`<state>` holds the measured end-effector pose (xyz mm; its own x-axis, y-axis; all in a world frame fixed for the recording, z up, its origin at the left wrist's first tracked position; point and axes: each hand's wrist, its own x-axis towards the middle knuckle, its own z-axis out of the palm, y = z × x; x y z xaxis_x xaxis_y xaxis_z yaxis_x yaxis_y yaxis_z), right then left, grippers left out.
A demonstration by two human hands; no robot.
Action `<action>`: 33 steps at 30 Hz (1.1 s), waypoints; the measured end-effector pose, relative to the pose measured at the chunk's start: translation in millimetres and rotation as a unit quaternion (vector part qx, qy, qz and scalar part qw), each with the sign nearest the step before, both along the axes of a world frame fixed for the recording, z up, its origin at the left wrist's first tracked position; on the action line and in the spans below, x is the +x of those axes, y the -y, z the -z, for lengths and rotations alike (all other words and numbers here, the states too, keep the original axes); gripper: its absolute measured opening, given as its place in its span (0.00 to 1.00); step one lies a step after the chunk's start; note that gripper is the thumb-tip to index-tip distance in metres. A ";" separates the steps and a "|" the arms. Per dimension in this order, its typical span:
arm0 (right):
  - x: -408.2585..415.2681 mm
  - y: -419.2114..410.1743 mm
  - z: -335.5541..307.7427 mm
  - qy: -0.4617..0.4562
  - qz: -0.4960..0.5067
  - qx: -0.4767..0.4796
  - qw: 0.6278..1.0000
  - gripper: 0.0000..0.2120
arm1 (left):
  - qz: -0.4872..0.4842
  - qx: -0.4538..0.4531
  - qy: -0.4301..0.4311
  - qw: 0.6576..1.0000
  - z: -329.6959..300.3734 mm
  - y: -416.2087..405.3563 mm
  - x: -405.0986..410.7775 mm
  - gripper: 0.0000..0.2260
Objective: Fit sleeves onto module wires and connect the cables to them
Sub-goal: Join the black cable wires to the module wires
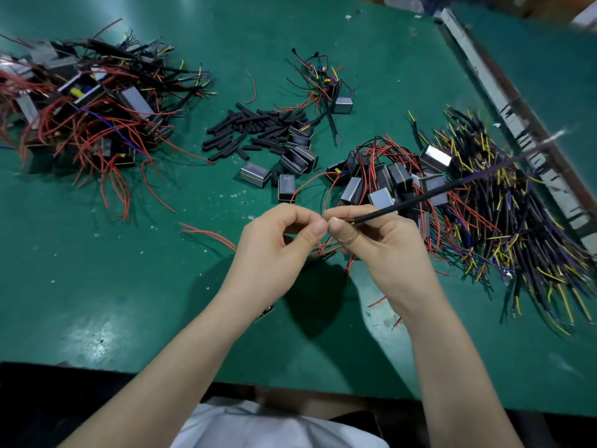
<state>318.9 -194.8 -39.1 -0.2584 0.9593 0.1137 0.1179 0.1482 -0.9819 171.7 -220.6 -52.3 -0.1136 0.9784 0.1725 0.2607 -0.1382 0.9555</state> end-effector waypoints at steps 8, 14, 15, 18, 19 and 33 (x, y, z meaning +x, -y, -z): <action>-0.5 2.1 0.0 -0.041 0.027 -0.001 0.999 0.04 | 0.039 -0.038 0.082 0.995 1.6 2.4 -2.5 0.04; -0.8 1.1 0.4 -0.033 0.027 0.015 0.999 0.05 | 0.078 -0.042 -0.009 0.996 2.9 1.7 -10.8 0.07; -1.1 0.4 0.8 -0.041 0.031 0.014 0.999 0.04 | 0.091 -0.042 -0.024 0.995 3.1 1.8 -11.3 0.06; -2.1 -1.2 1.3 -0.043 0.041 0.021 0.998 0.05 | 0.115 -0.041 -0.057 0.991 4.3 2.6 -12.1 0.05; -1.3 -1.7 0.9 -0.034 0.036 0.026 0.998 0.05 | 0.113 -0.036 -0.064 0.991 4.8 2.6 -12.4 0.05; -5.4 -10.8 6.2 0.036 0.034 0.108 0.993 0.02 | -0.032 0.063 0.029 0.997 4.2 -1.1 -7.9 0.04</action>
